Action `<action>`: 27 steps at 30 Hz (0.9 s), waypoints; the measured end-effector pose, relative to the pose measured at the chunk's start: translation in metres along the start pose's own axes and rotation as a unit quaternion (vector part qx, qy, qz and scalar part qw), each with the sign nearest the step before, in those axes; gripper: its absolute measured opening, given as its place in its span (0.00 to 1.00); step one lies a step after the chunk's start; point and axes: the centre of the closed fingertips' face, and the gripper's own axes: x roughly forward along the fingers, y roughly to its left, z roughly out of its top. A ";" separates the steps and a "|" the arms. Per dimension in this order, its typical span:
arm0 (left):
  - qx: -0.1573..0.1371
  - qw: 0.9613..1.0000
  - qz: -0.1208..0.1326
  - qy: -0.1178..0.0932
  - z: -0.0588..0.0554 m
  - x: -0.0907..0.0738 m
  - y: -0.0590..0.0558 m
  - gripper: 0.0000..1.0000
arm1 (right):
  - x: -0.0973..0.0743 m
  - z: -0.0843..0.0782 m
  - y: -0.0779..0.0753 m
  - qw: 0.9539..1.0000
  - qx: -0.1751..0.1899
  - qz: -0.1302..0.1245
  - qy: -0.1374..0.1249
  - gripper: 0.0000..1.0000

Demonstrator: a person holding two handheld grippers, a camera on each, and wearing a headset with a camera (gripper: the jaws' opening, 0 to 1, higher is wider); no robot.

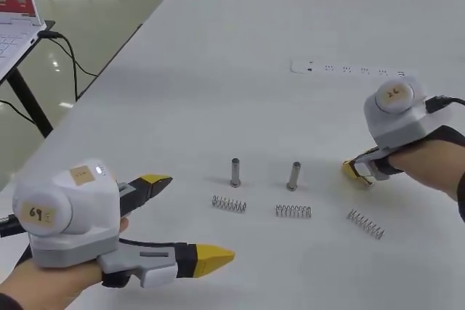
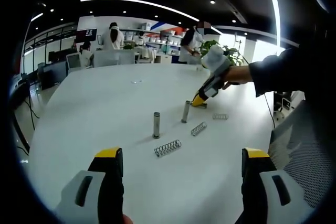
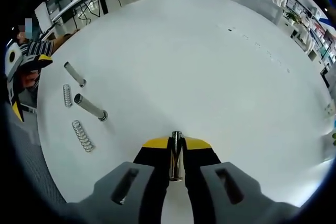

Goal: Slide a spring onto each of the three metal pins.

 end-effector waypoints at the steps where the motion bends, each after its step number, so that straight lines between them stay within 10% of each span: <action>1: 0.000 1.000 0.000 0.000 0.000 0.000 0.000 0.93 | 0.000 0.000 0.000 1.000 0.004 -0.001 0.000 0.10; 27: 0.012 1.000 -0.009 -0.007 0.008 0.002 -0.007 0.93 | -0.034 0.008 0.006 0.999 0.022 -0.008 -0.047 0.10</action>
